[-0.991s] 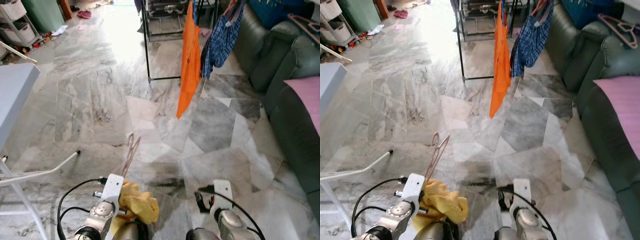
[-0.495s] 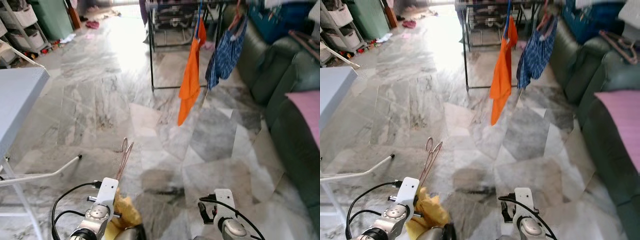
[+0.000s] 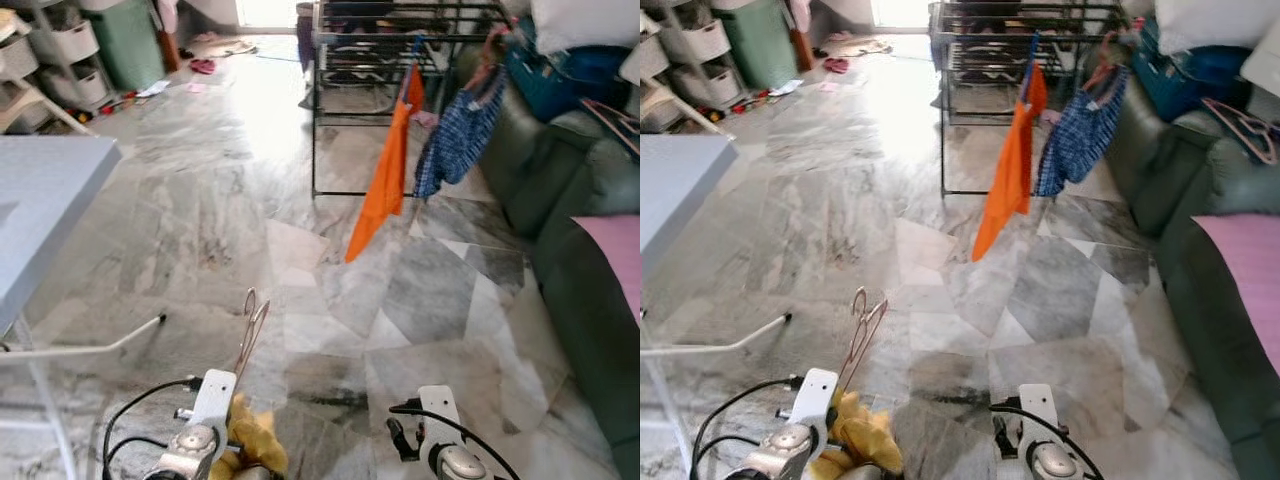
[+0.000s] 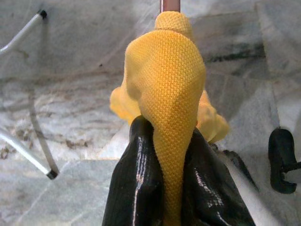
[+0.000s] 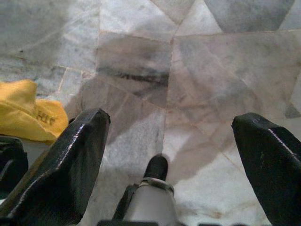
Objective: Hang hanger
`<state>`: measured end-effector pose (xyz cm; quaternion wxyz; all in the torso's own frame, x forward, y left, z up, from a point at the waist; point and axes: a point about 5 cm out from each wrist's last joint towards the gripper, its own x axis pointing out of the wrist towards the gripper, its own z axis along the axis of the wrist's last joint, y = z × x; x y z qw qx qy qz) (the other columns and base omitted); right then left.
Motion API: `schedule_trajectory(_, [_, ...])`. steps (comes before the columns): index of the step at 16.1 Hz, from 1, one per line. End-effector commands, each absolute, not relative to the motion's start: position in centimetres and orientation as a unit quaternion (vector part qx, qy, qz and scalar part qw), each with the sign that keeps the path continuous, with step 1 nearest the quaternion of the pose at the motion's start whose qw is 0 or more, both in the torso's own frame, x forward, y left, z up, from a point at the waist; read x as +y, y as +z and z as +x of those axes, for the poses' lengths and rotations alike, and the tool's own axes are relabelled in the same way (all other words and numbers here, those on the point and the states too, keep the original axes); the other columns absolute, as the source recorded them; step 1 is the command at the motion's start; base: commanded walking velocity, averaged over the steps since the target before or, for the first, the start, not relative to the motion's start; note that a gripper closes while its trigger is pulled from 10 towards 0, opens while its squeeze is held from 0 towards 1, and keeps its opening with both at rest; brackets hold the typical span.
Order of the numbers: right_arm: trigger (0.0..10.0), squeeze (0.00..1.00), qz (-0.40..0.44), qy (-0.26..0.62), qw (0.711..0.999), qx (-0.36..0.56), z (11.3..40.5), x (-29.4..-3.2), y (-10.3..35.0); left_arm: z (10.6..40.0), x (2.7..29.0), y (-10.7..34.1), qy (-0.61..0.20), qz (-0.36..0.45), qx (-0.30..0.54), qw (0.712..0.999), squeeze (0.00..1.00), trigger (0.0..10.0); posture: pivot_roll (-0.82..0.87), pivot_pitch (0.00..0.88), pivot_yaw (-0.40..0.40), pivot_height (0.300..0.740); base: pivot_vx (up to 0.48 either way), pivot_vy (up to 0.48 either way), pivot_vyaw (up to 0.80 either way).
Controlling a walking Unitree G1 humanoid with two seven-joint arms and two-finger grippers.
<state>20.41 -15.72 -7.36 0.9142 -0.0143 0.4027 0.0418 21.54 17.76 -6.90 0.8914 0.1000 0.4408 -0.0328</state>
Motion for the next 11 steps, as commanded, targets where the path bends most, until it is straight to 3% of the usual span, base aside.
schedule_trajectory(1, [10.0, 0.00, -0.015, 0.040, 0.908, 0.417, 20.07, -15.70, -7.63, 21.58, 17.67, -6.89, -0.035, 0.097, 0.440, 0.892, 0.00, 10.0, -0.13, 0.030, 0.032, 0.740, 0.000, -0.480, 0.54])
schedule_trajectory(4, [10.0, 0.00, -0.017, 0.040, 0.906, 0.420, 20.58, -15.25, -7.44, 21.47, 17.68, -6.95, -0.036, 0.098, 0.441, 0.891, 0.00, 10.0, -0.13, 0.034, 0.035, 0.740, 0.000, -0.449, 0.50])
schedule_trajectory(9, [10.0, 0.00, -0.017, 0.037, 0.909, 0.416, 20.87, -15.47, -7.27, 21.51, 17.53, -6.95, -0.040, 0.102, 0.442, 0.890, 0.00, 10.0, -0.14, 0.035, 0.043, 0.740, 0.000, -0.382, 0.00])
schedule_trajectory(11, [10.0, 0.00, -0.016, 0.036, 0.909, 0.414, 20.93, -15.51, -7.23, 21.55, 17.46, -6.92, -0.039, 0.097, 0.440, 0.892, 0.00, 10.0, -0.14, 0.037, 0.043, 0.740, 0.000, 0.000, 0.00])
